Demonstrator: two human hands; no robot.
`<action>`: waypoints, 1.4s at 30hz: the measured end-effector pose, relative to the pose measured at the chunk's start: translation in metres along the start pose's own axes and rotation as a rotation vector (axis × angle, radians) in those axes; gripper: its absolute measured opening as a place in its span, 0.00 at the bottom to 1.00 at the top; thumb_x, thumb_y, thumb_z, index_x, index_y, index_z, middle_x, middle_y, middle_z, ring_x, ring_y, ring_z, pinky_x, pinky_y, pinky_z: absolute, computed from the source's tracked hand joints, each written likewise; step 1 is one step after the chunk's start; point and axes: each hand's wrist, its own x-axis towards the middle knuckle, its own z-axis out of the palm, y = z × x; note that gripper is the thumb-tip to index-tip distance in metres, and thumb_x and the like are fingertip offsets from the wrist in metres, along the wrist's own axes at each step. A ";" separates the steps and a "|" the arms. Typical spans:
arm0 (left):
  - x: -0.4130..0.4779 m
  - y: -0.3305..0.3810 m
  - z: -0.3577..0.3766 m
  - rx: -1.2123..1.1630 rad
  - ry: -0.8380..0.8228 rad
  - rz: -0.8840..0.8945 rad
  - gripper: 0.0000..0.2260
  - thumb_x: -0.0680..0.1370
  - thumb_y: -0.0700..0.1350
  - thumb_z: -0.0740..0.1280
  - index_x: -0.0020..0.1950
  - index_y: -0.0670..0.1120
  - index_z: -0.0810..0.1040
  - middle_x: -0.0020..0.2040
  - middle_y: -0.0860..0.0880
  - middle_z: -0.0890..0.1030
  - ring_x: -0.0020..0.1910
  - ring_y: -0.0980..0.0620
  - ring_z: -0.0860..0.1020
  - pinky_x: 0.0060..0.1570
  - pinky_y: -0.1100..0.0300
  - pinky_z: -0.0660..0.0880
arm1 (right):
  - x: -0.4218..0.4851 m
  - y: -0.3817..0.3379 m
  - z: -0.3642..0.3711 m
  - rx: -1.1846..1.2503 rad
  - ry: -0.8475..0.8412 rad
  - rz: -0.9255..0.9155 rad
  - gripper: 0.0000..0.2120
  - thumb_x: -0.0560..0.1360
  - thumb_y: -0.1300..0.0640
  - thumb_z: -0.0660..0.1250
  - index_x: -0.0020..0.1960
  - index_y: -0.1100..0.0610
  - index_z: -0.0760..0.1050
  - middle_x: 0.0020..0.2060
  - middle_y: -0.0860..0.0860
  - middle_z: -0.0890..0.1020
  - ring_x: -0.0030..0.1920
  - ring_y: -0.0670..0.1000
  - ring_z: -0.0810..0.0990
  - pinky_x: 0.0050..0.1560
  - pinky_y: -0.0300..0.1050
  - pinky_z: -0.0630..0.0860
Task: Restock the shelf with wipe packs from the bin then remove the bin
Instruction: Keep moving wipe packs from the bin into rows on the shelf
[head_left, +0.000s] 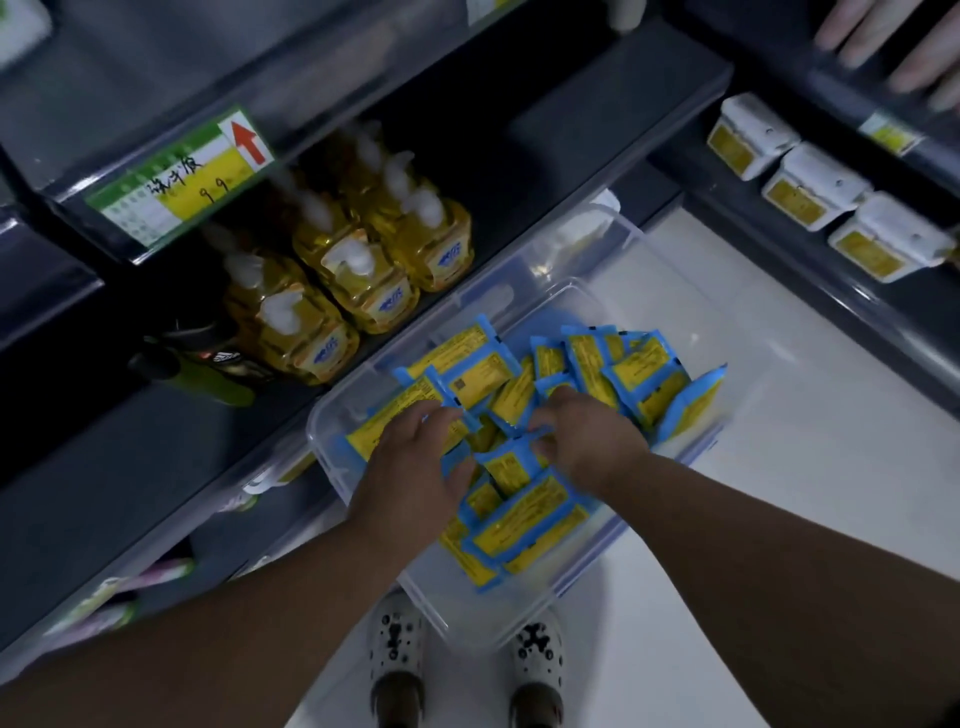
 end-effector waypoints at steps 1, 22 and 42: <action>0.001 0.006 -0.002 -0.047 0.001 -0.025 0.22 0.78 0.48 0.66 0.71 0.45 0.68 0.71 0.46 0.65 0.70 0.47 0.65 0.63 0.58 0.67 | -0.003 0.002 -0.004 0.072 0.065 -0.018 0.11 0.78 0.55 0.66 0.59 0.53 0.79 0.59 0.51 0.76 0.57 0.55 0.77 0.55 0.48 0.74; 0.012 0.013 -0.023 -0.772 0.084 -0.459 0.22 0.78 0.38 0.66 0.71 0.52 0.69 0.60 0.50 0.78 0.55 0.50 0.79 0.52 0.56 0.77 | -0.017 0.010 0.037 -0.180 -0.154 -0.009 0.31 0.75 0.62 0.65 0.75 0.49 0.60 0.72 0.52 0.65 0.70 0.55 0.66 0.65 0.48 0.69; -0.026 0.042 -0.146 -0.700 0.122 -0.317 0.21 0.78 0.40 0.66 0.68 0.56 0.71 0.65 0.50 0.75 0.58 0.50 0.77 0.57 0.53 0.77 | -0.103 -0.075 -0.099 0.359 0.597 -0.058 0.19 0.67 0.71 0.70 0.42 0.46 0.74 0.45 0.46 0.79 0.46 0.47 0.78 0.49 0.36 0.70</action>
